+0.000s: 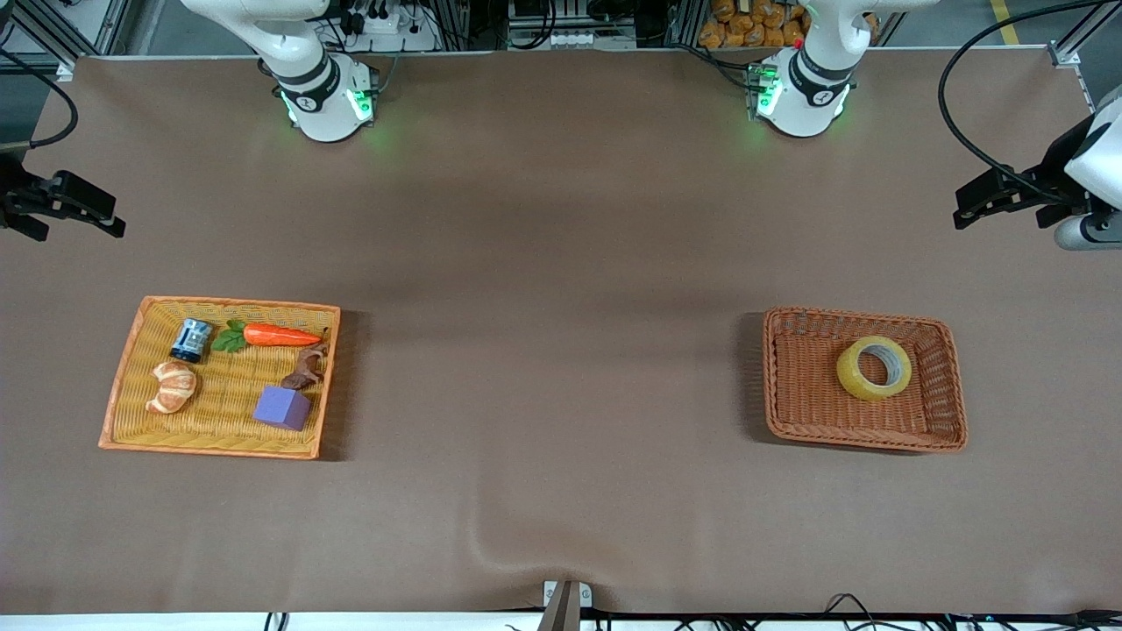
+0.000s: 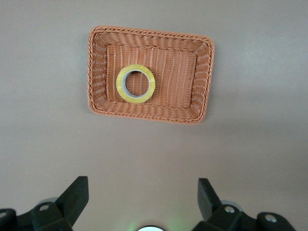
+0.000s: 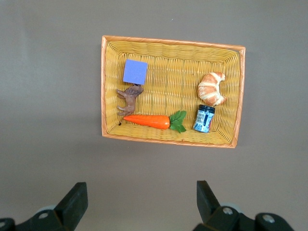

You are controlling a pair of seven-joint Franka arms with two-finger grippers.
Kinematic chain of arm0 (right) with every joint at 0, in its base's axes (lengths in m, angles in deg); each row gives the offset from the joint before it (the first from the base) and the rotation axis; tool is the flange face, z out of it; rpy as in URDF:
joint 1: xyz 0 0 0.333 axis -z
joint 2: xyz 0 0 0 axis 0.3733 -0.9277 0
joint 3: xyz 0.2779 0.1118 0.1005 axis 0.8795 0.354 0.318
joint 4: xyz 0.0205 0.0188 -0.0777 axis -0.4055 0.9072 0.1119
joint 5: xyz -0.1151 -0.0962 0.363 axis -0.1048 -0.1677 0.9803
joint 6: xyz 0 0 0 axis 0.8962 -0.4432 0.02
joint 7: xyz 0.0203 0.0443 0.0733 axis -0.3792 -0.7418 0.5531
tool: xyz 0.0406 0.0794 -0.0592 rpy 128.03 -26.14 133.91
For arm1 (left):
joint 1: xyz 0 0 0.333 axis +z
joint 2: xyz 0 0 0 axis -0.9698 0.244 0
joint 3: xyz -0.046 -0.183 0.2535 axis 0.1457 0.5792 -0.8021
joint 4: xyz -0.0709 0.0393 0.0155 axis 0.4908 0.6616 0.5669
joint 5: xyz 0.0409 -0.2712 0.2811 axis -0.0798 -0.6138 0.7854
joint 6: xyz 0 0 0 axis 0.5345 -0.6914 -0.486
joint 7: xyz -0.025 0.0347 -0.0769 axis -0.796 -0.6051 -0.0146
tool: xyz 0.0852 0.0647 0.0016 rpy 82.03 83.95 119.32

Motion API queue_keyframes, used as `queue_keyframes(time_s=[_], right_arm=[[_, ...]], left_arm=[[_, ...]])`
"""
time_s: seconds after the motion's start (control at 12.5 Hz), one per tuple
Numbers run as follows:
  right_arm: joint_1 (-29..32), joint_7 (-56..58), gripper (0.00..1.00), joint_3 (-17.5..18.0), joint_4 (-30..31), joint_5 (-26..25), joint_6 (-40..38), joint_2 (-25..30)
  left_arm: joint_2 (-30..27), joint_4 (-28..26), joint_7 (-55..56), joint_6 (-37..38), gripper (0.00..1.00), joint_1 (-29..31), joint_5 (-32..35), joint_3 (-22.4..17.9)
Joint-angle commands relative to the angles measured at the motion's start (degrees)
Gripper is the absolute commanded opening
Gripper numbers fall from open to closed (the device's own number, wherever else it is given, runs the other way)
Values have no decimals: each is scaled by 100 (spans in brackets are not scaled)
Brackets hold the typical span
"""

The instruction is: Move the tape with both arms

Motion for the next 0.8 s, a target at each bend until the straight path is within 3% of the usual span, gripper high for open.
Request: queue_keyframes(time_s=[0.0,0.72], right_arm=[[119,85,100,73,-37,-49,-62,23],[128,85,100,73,-37,-49,-62,23]], left_arm=[[-1,86,-107,109,100,18,61,-4],[-1,86,-107,109,100,-26,52,-4]])
